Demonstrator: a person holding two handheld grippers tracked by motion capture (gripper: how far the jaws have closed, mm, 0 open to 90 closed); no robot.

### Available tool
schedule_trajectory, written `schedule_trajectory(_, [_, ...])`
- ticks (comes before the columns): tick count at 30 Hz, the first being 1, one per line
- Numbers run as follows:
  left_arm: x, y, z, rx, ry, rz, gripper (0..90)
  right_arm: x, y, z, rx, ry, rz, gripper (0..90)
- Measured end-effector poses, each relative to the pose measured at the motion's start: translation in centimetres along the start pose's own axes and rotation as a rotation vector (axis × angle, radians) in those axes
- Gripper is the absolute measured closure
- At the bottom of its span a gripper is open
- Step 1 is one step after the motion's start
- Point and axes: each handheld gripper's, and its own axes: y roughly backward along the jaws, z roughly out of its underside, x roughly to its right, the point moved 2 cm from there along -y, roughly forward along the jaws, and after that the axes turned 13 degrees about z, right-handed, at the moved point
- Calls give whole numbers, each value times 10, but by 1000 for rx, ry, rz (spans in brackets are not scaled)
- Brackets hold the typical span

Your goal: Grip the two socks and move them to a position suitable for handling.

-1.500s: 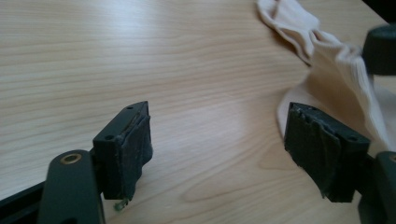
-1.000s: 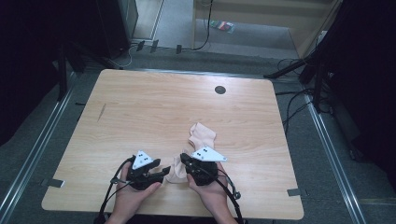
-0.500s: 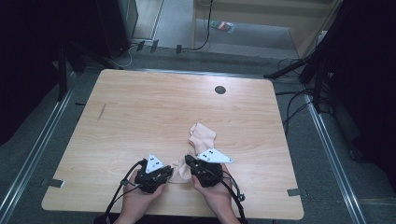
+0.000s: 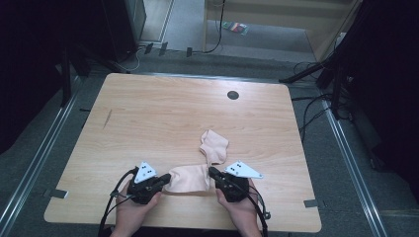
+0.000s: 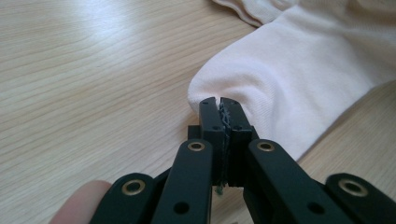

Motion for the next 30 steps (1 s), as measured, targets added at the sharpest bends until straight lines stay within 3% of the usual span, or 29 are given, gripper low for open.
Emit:
schedule_trajectory(6, [0,2,6,-22,-6,8,900,13,1,13,-33,-10,20,900])
schedule_trajectory(9, [0,1,9,-41,-21,6,898,23,-2,22,-82,-11,21,756])
schedule_trajectory(10, [0,1,9,-36,-13,22,894,25,-1,23,-81,-19,24,740])
schedule_trajectory(14, [-4,6,9,-7,4,8,859,30,7,20,-47,-64,38,695])
schedule_trajectory(15, [-6,8,9,4,15,0,797,31,9,18,-27,-64,58,683])
schedule_trajectory(16, [-9,11,8,31,35,-8,716,30,12,17,-14,-59,76,683])
schedule_trajectory(19, [-11,12,7,40,43,-30,661,25,9,19,-33,-42,69,683])
schedule_trajectory(20, [-12,9,8,24,47,-22,654,15,2,25,-68,-2,62,681])
schedule_trajectory(21, [-12,9,8,24,47,-22,655,15,2,25,-68,-2,62,681])
schedule_trajectory(22, [-9,3,10,-19,38,16,670,6,-6,30,-103,31,56,681])
schedule_trajectory(24, [-5,-1,11,-48,16,36,703,0,-11,34,-133,51,44,709])
schedule_trajectory(28, [-3,-5,14,-78,-18,36,778,-4,-16,40,-173,90,46,755])
schedule_trajectory(30, [-4,-3,13,-80,-8,15,789,-4,-16,41,-175,89,47,761])
